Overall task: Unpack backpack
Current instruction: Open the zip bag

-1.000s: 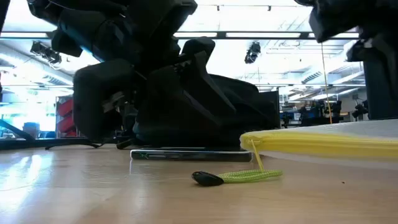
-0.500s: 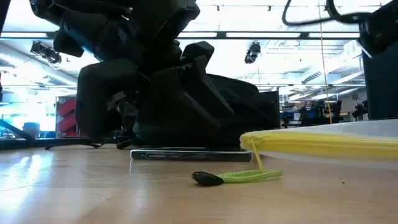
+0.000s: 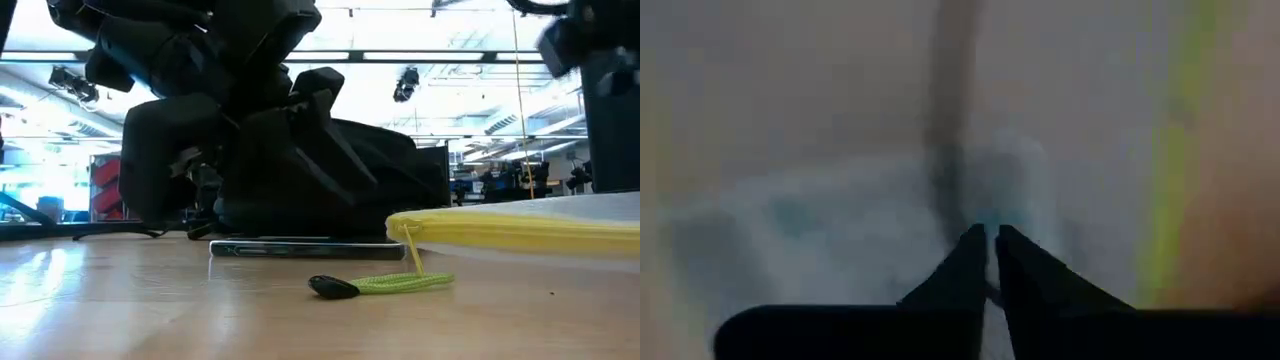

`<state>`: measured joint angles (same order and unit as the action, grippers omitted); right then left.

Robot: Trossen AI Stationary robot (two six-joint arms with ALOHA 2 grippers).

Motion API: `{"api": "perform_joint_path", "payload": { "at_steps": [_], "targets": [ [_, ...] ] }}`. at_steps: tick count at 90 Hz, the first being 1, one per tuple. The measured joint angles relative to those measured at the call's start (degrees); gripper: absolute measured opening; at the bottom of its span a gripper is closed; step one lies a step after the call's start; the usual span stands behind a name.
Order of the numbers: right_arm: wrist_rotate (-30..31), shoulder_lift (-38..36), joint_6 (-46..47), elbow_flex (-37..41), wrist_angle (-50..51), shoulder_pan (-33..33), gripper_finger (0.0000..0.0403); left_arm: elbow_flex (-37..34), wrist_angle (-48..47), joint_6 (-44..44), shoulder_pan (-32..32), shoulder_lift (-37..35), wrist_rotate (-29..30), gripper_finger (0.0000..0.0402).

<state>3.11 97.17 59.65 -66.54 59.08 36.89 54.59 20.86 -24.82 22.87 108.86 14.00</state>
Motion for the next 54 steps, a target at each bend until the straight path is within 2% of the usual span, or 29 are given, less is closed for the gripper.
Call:
{"api": "perform_joint_path", "payload": {
  "at_steps": [11, 41, 54],
  "targets": [
    [2.8, 0.1, -5.9, 0.0, -9.2, -0.6, 0.0001, 0.0, 0.0, 0.0, 0.0, 0.0, 0.0, 0.0137],
    [4.8, 0.2, -2.3, 3.6, 1.0, -5.2, 0.0002, 0.0, 0.2, 1.5, 0.0, 0.0, 0.0, 0.0137],
    [4.8, 0.1, -6.3, 3.6, -6.0, -5.6, 0.0001, 0.0, 0.2, 1.4, 0.0, 0.0, 0.0, 0.0137]
  ]
}}
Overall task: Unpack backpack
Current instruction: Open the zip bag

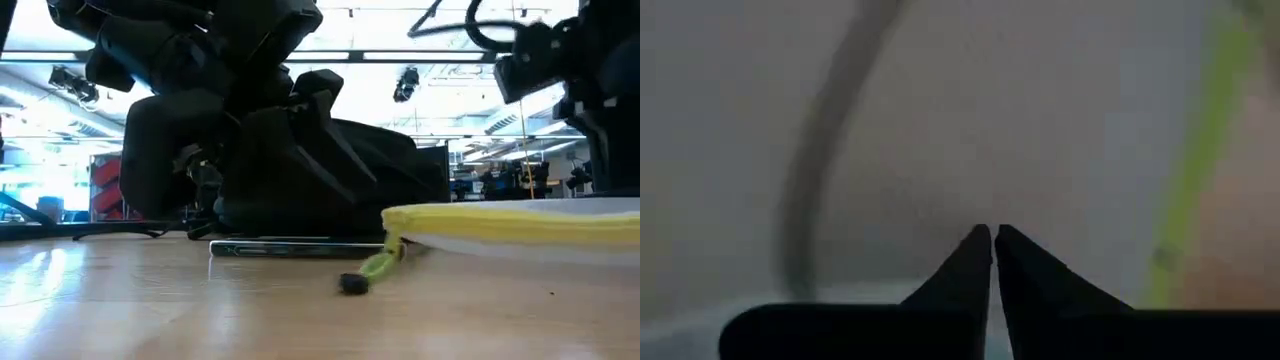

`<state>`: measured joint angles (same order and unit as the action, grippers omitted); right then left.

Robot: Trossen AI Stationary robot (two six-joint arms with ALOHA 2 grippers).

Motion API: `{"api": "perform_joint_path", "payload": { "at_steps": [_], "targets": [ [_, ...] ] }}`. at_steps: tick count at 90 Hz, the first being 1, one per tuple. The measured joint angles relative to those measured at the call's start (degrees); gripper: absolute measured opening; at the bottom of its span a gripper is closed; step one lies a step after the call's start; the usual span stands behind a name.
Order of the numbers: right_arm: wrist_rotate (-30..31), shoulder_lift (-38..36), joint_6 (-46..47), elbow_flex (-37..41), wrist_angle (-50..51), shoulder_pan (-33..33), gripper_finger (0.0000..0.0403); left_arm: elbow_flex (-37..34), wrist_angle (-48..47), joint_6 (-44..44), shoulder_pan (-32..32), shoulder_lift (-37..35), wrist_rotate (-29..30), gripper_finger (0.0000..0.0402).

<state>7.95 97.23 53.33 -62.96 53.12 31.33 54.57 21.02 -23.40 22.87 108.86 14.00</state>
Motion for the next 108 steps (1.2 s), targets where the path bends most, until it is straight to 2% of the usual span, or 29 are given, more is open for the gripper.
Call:
{"api": "perform_joint_path", "payload": {
  "at_steps": [23, 71, 95, 108],
  "targets": [
    [0.9, 0.0, -5.9, 0.0, -9.8, 0.0, 0.0004, 0.0, 0.0, 0.0, -0.1, 0.0, 0.0, 0.0137],
    [2.4, 0.1, -9.7, 0.4, -16.7, -1.3, 0.0001, 0.0, 0.0, 0.1, -0.7, 0.0, 0.0, 0.0137],
    [8.9, 0.1, 1.8, 1.1, 1.0, -3.2, 0.0002, 0.0, 0.0, 0.1, -0.7, 0.0, 0.0, 0.0137],
    [10.5, 0.0, 5.9, 1.2, 7.6, -3.5, 0.0004, 0.0, 0.0, 0.1, -0.8, 0.0, 0.0, 0.0137]
  ]
}}
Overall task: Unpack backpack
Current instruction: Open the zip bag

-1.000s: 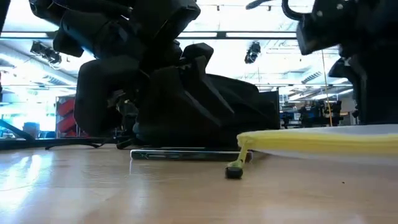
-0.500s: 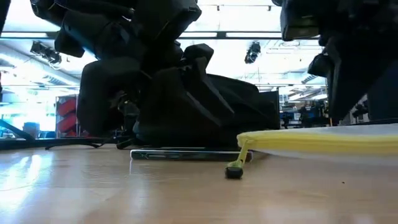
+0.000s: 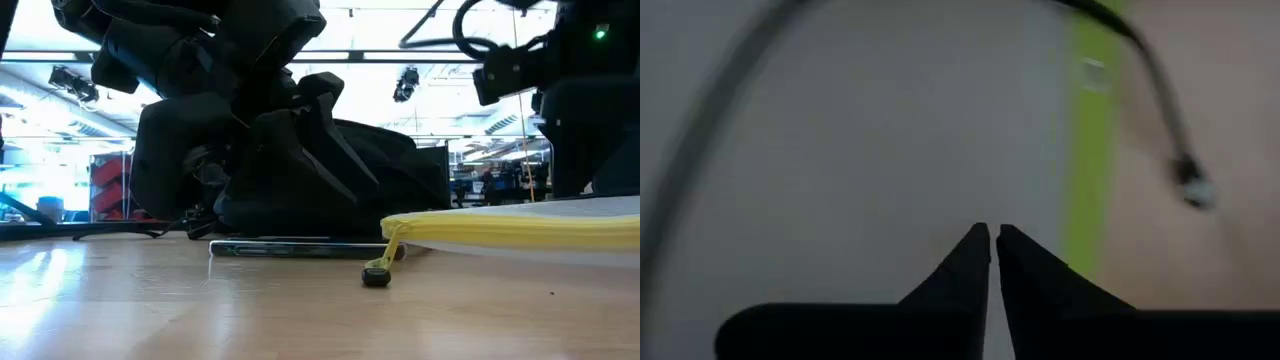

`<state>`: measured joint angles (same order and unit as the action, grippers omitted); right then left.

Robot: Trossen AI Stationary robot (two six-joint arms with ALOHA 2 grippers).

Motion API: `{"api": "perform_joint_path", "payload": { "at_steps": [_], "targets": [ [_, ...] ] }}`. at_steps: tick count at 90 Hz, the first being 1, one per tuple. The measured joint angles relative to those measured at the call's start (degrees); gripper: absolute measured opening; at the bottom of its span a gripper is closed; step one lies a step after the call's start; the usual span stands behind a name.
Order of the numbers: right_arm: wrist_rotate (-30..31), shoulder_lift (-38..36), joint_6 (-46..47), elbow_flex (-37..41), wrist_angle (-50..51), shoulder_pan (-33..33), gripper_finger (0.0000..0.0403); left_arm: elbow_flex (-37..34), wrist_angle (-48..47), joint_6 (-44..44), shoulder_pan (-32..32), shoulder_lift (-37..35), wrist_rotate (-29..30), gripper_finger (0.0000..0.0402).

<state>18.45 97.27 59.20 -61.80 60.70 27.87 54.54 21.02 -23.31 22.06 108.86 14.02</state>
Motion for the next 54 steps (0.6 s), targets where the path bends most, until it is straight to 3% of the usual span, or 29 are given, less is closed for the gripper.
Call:
{"api": "perform_joint_path", "payload": {
  "at_steps": [12, 35, 54],
  "targets": [
    [-0.1, 0.0, -3.9, -1.0, -4.4, 0.6, 0.0001, 0.0, 0.0, 0.0, 0.0, 0.0, 0.0, 0.0137],
    [-0.8, 0.1, -19.2, -2.5, -27.2, 2.4, 0.0000, 0.0, 0.0, 0.0, 0.0, 0.0, 0.0, 0.0137],
    [-0.6, 1.9, -14.1, -2.3, -21.5, 0.4, 0.0000, 0.0, 0.0, 0.0, 0.0, 0.0, 0.0, 0.0137]
  ]
}}
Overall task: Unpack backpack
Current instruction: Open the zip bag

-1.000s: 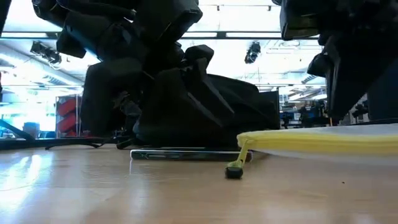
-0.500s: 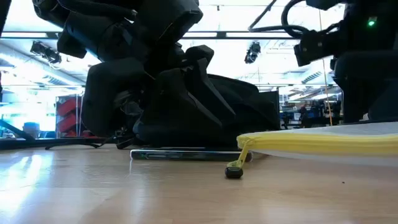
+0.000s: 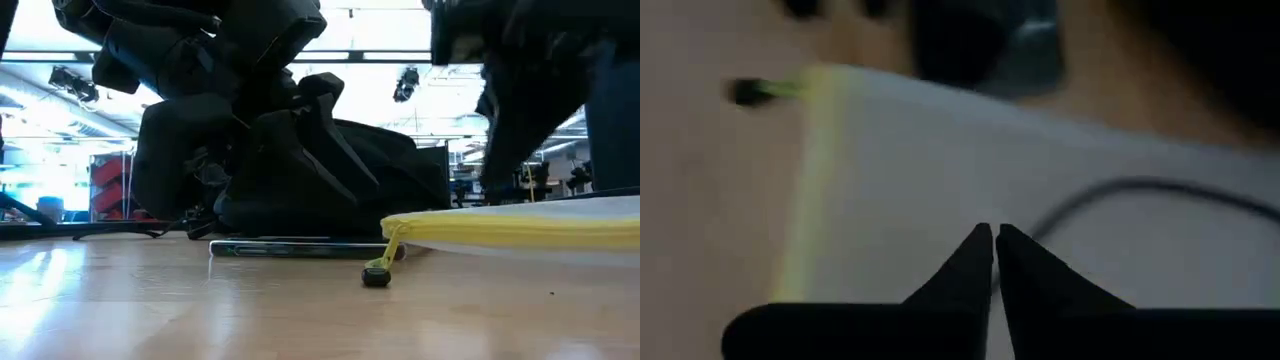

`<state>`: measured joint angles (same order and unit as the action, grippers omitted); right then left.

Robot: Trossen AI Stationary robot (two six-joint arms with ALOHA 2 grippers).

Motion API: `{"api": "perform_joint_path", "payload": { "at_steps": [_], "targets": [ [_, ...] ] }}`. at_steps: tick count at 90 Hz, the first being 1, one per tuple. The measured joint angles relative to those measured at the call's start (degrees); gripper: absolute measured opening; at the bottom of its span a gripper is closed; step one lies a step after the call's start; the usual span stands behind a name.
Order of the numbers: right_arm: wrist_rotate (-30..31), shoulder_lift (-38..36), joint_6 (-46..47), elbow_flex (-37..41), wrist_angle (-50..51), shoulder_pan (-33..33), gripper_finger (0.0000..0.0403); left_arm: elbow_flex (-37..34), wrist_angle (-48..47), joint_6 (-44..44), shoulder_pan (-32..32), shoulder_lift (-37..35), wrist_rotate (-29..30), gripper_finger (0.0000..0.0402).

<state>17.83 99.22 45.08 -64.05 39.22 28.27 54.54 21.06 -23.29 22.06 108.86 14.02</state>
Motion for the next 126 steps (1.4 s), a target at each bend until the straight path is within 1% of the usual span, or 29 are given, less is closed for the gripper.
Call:
{"api": "perform_joint_path", "payload": {
  "at_steps": [12, 25, 29, 37, 48, 62, 73, 81, 99, 126],
  "targets": [
    [-0.2, 0.5, 4.8, 0.1, 8.1, -0.4, 0.0000, 0.0, -0.2, 0.0, -0.1, 0.0, 0.0, 0.0137],
    [1.1, 0.5, 11.1, -0.2, 18.7, -0.4, 0.0000, 0.0, -0.3, 0.0, -0.1, 0.0, 0.0, 0.0137],
    [1.5, 0.4, 12.2, -0.2, 20.4, -0.4, 0.0000, 0.0, -0.3, 0.0, -0.1, 0.0, 0.0, 0.0137],
    [1.5, 0.1, 11.3, -0.2, 18.6, 0.2, 0.0002, 0.0, -0.3, 0.0, -0.2, 0.0, 0.0, 0.0137],
    [1.5, -0.3, 4.4, -0.3, 9.0, 1.5, 0.0004, 0.0, -0.1, 0.0, -0.3, 0.0, 0.1, 0.0137],
    [1.9, 0.0, -1.0, -0.3, -0.4, 1.0, 0.0001, 0.0, 0.0, 0.0, -0.3, 0.0, 0.1, 0.0137],
    [1.8, 0.5, -2.7, -0.3, -2.2, -0.1, 0.0002, 0.0, 0.1, 0.0, -0.3, 0.0, 0.1, 0.0137],
    [1.5, 1.0, -2.8, -0.3, -1.7, -0.7, 0.0001, 0.0, 0.1, 0.0, -0.3, 0.0, 0.1, 0.0137],
    [-0.2, 4.7, -2.1, -0.3, 0.4, -2.7, 0.0002, 0.0, 0.3, 0.0, -0.3, 0.0, 0.1, 0.0137],
    [0.4, 3.4, 8.1, -0.4, 16.3, -3.1, 0.0001, 0.0, 0.3, 0.0, -0.3, 0.0, 0.1, 0.0137]
  ]
}}
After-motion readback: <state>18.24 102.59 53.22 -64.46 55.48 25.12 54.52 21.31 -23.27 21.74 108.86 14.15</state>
